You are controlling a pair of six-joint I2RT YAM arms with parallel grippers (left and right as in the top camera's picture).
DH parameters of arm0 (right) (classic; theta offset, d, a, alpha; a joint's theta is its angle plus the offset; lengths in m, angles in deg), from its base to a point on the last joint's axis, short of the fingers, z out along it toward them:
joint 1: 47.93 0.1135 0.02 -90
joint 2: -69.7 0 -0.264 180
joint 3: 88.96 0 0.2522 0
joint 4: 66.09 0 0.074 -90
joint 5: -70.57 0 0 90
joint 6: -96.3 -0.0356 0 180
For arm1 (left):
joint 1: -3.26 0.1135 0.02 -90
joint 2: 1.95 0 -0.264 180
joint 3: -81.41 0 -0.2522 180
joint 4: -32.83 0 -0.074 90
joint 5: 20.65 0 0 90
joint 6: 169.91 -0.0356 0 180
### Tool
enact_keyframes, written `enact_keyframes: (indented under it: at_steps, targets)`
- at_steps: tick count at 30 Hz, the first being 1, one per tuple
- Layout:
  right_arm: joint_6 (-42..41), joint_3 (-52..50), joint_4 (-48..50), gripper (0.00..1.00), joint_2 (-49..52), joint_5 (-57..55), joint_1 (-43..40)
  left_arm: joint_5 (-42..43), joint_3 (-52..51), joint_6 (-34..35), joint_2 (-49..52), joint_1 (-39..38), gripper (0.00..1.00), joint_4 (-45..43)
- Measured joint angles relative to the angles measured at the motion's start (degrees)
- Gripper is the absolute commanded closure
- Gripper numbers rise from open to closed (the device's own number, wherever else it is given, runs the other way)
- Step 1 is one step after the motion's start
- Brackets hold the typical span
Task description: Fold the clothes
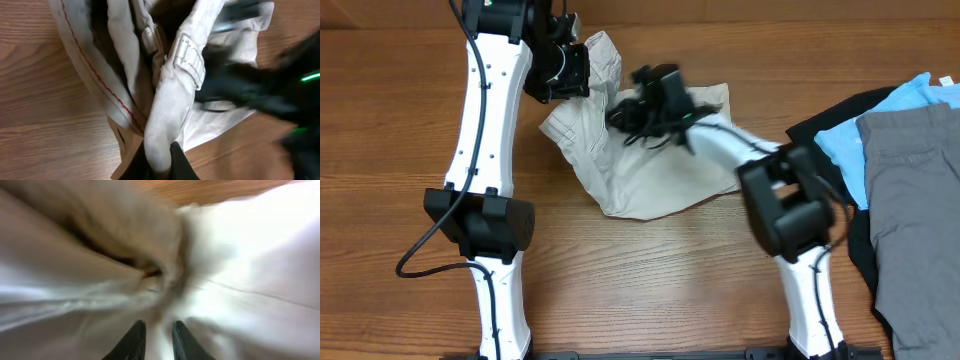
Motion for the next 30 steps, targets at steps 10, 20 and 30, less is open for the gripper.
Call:
enact_keyframes:
  at_steps: [10,20,30]
  targets:
    - [12.4,0.5,-43.6,0.96,-20.5,-1.8,-16.5,-0.8,0.2,0.2,0.0,-1.0,0.96,-0.4]
    - [20.8,-5.9,-53.9,0.96,-20.5,-11.9,-17.1,-0.8,0.2,5.0,0.0,-3.9,0.96,-4.9]
    - [22.0,-22.7,-34.9,0.96,-20.4,-14.1,-17.1,-1.0,0.2,6.8,0.0,-9.2,0.96,-9.1]
